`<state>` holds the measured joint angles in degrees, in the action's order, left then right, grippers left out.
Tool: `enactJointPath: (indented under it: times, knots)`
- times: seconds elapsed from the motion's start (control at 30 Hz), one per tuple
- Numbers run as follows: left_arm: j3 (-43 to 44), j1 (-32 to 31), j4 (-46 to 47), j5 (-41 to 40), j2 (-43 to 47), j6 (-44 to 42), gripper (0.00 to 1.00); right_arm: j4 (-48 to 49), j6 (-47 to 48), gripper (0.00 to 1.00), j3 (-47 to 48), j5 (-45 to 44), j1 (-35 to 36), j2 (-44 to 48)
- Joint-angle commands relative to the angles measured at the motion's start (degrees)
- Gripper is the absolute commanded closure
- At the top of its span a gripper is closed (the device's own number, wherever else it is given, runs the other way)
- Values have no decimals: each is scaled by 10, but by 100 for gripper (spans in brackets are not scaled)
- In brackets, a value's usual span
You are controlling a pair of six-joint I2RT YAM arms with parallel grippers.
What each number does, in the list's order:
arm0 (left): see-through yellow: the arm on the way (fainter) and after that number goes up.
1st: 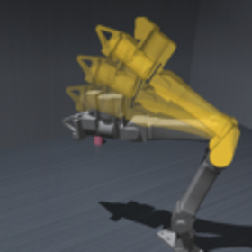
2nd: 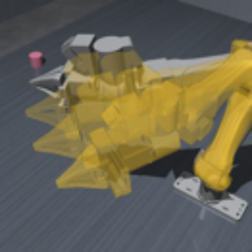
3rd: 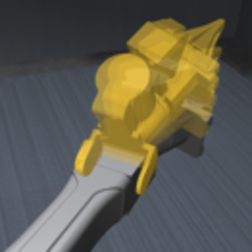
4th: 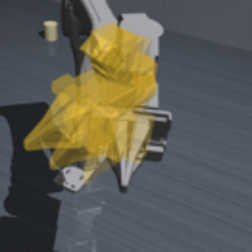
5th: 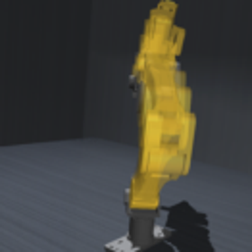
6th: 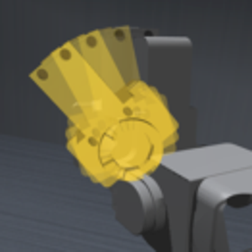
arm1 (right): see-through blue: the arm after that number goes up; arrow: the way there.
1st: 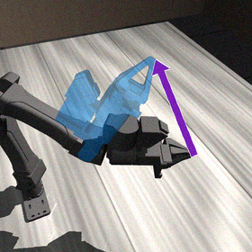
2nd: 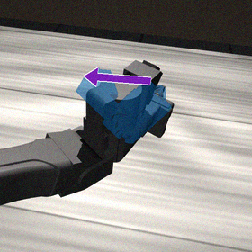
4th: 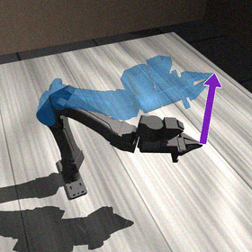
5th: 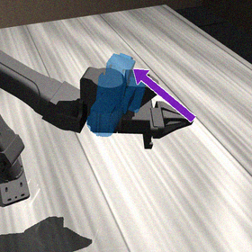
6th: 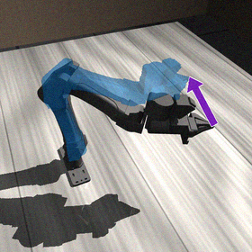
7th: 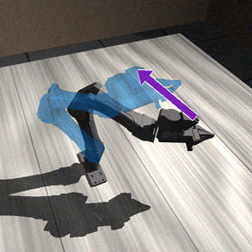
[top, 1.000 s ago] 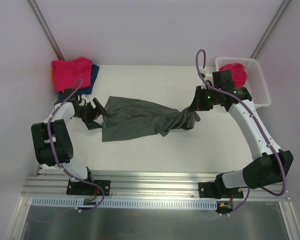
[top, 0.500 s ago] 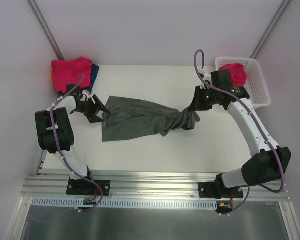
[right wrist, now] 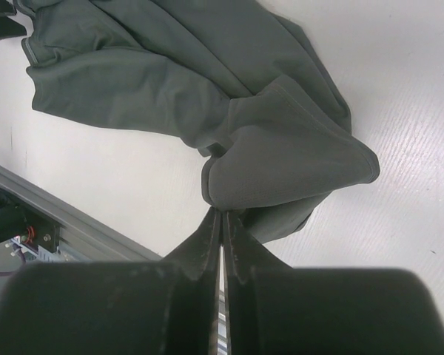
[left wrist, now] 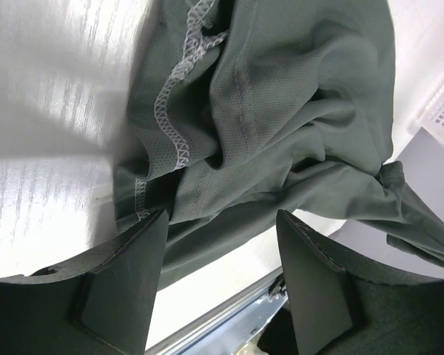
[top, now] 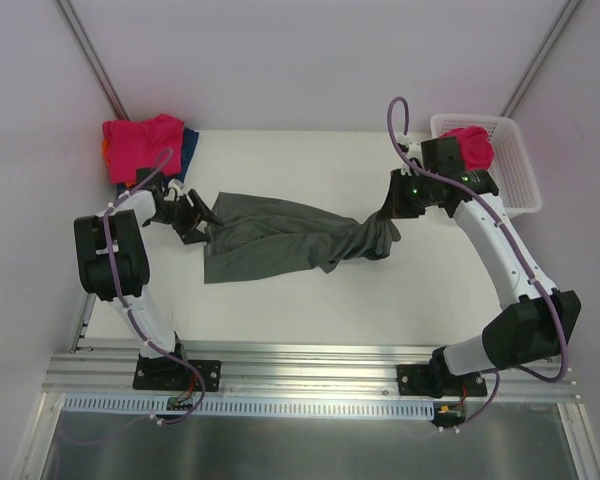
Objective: Fold and stack the t-shirts
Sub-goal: Flatten out the tshirt
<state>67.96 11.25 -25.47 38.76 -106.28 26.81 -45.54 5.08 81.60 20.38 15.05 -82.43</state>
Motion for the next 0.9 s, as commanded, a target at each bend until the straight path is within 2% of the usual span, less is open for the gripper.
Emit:
enactJointPath:
  times: [0.0,0.3,0.47,0.57,0.63,0.77,0.87]
  knots:
    - [-16,-3,-4,17,20,1,39,13,-1,99,29,-3,2,-4]
    - [-37,-3,-5,18,29,5,40,19,-4,99,52,-1,2,-28]
    - [-30,-7,-5,22,34,7,44,19,-4,99,57,0,1,-34]
    - [-35,-12,-4,23,40,8,50,22,-4,99,54,0,2,-34]
    - [-40,-15,-4,22,40,11,49,22,-5,99,54,0,2,-35]
    - [-40,-20,-4,26,37,11,55,23,-5,98,56,-3,2,-34]
    - [-39,-22,-4,27,35,14,54,23,-4,98,56,-5,2,-32]
